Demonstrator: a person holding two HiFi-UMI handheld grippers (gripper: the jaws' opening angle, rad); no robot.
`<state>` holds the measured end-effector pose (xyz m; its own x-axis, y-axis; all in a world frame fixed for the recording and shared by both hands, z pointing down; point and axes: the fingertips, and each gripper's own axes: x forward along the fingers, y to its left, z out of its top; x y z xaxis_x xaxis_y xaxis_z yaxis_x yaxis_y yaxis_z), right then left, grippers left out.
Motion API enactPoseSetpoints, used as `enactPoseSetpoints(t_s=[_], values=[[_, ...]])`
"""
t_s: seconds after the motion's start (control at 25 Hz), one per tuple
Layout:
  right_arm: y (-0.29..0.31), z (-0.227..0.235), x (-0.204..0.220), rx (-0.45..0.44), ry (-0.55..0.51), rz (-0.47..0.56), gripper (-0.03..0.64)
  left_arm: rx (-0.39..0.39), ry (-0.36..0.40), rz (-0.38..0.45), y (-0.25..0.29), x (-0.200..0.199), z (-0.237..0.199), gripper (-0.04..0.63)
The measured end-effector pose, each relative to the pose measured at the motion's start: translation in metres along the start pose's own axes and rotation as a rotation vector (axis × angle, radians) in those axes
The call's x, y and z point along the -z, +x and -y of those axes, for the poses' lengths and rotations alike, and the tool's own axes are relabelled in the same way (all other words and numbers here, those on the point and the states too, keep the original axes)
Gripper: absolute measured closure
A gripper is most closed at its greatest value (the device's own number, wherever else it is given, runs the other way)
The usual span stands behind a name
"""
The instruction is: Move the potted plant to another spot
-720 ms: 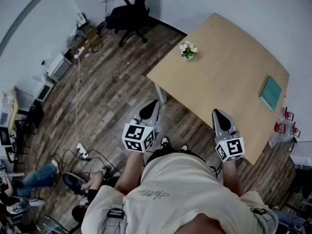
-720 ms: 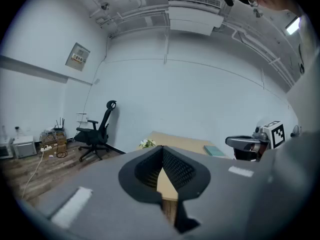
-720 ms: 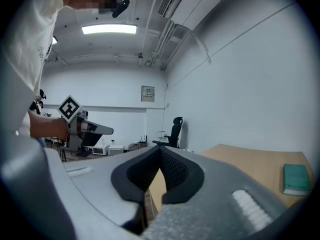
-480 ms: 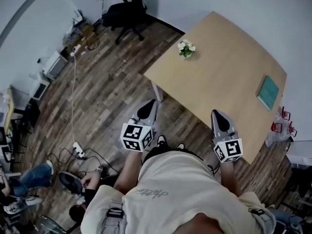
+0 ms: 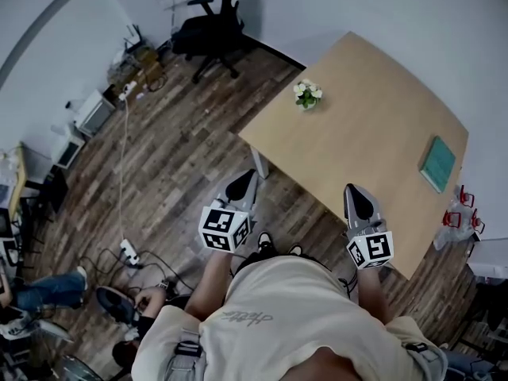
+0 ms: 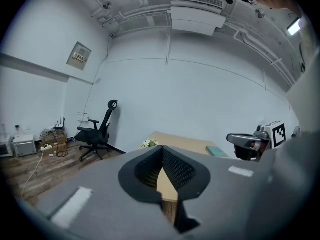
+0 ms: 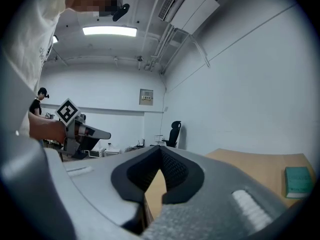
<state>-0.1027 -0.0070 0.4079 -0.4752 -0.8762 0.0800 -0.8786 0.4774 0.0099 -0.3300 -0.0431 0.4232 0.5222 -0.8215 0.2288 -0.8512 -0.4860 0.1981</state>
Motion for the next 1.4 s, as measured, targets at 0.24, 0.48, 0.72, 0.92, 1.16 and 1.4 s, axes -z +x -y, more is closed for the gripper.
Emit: enactPoseSetpoints(t_s=[0.24,0.48,0.72,0.92,1.16,1.4], values=[[0.009,-0.012,0.007,-0.026,0.026,-0.011,0.614,0.046,-0.023,-0.022,-0.006,0.013,0.006,0.577],[0.009,-0.011,0.009,-0.019,0.033,-0.015,0.615,0.035,0.021,-0.03,0.0,0.008,-0.002,0.433],[0.006,-0.001,0.013,0.005,0.041,-0.028,0.614,0.014,0.04,0.023,0.003,0.0,-0.002,0.168],[0.012,-0.004,0.009,0.003,0.046,-0.022,0.614,-0.028,0.033,0.045,0.001,-0.005,-0.017,0.115],[0.016,-0.007,0.015,0.003,0.055,-0.038,0.614,-0.043,0.044,0.056,0.0,-0.009,-0.03,0.112],[0.019,-0.013,0.017,0.019,0.053,-0.05,0.614,-0.033,0.034,0.028,0.001,0.0,-0.042,0.11]])
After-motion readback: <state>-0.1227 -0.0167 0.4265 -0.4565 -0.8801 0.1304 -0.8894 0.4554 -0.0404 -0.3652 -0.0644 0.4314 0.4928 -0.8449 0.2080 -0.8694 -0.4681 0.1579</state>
